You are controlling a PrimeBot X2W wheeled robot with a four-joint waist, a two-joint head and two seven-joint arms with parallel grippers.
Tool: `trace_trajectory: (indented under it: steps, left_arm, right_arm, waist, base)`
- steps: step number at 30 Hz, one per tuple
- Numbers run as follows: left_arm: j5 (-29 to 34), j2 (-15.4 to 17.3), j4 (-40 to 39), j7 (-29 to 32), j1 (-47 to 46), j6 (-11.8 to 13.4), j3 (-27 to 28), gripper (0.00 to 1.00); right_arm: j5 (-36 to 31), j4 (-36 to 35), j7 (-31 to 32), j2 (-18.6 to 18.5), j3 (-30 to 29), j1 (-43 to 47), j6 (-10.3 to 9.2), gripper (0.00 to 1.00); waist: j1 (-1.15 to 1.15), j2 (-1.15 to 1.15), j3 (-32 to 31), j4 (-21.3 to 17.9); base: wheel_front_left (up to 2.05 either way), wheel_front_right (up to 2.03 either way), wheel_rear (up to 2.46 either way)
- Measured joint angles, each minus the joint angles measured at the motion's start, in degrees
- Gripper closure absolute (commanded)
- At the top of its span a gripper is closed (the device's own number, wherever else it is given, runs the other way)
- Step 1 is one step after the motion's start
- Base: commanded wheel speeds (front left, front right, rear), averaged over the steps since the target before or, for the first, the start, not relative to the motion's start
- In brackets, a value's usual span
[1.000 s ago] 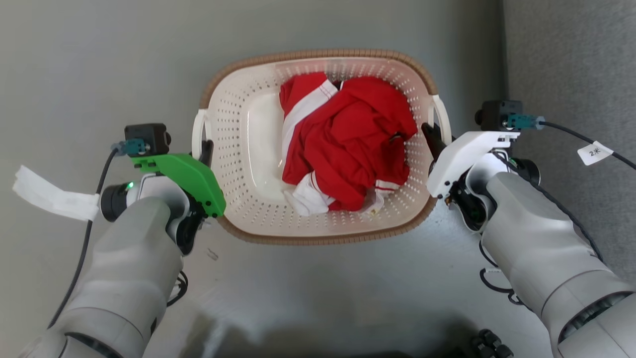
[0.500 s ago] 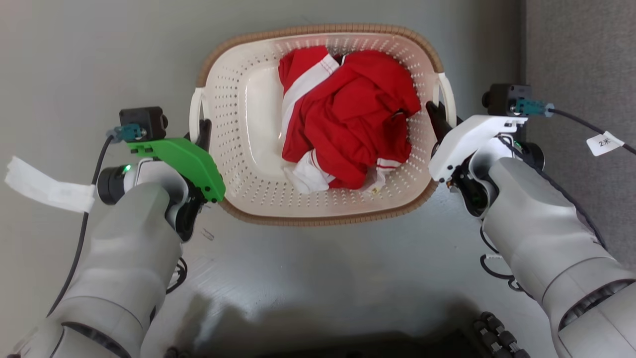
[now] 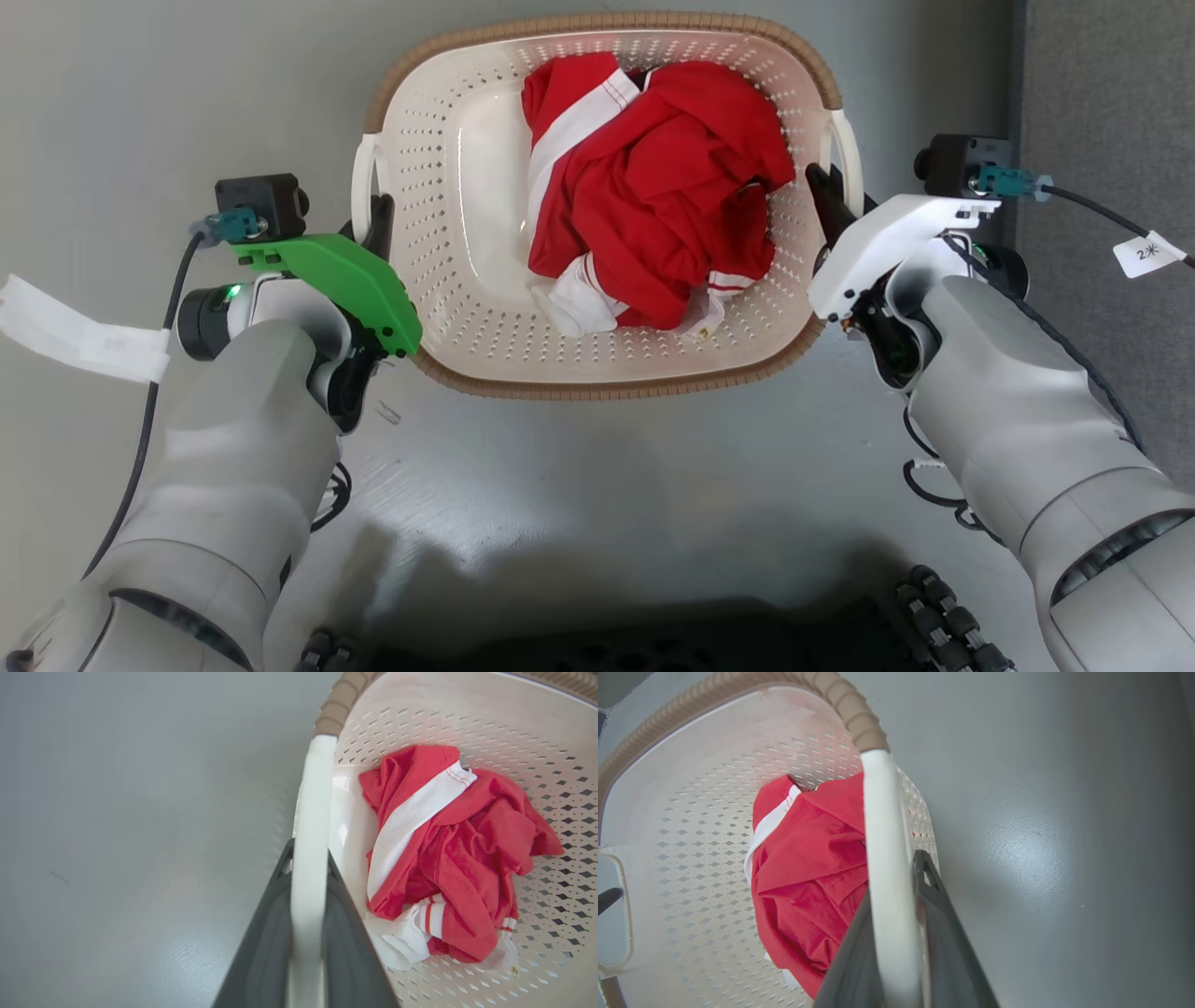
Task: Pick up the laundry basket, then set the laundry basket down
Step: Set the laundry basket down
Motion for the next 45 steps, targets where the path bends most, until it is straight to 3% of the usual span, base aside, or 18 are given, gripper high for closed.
trace_trajectory:
  steps: [13,14,15,16,17,34,45]
  left_arm:
    - [0.0,-0.2,0.0,-0.2,-0.3,0.0,0.0,1.0]
    - [0.0,-0.2,0.0,-0.2,-0.3,0.0,0.0,0.82]
    - [0.0,-0.2,0.1,-0.2,-0.3,0.0,0.0,0.16]
    - [0.0,-0.2,0.3,-0.2,-0.3,0.0,0.0,0.16]
    - [0.0,-0.2,0.4,-0.2,-0.3,0.0,0.1,0.0]
    - [0.0,0.0,0.8,-0.5,-0.3,0.0,-0.2,0.0]
    - [0.0,0.0,1.0,-0.5,0.8,0.0,-1.1,0.0]
  right_arm:
    - [0.0,0.6,-0.5,0.0,-0.1,-0.6,-0.01,1.0]
    - [0.0,0.6,-0.5,0.0,-0.1,-0.6,-0.01,1.0]
    - [0.0,0.7,-0.5,0.0,-0.1,-0.6,-0.01,0.59]
    - [0.0,0.9,-0.5,0.0,-0.2,-0.6,-0.01,0.59]
    - [0.2,1.0,-0.7,0.0,-0.5,-0.6,0.0,0.0]
    - [0.6,2.2,-1.1,-0.2,-0.8,-0.7,-0.07,0.0]
    - [0.7,3.1,-1.2,-0.2,0.4,-0.2,-0.05,0.0]
  waist:
    - [0.0,0.0,1.3,0.3]
    - [0.0,0.0,1.3,0.3]
    - [0.0,0.0,1.3,0.3]
    - [0.0,0.0,1.3,0.3]
    - [0.0,0.0,1.3,0.3]
    - [0.0,0.0,0.7,0.2]
    - [-0.01,0.0,-3.4,0.2]
  base:
    - [0.0,0.0,0.0]
    - [0.0,0.0,0.0]
    - [0.0,0.0,0.0]
    - [0.0,0.0,0.0]
    - [0.0,0.0,0.0]
    - [0.0,0.0,0.0]
    - [0.0,0.0,0.0]
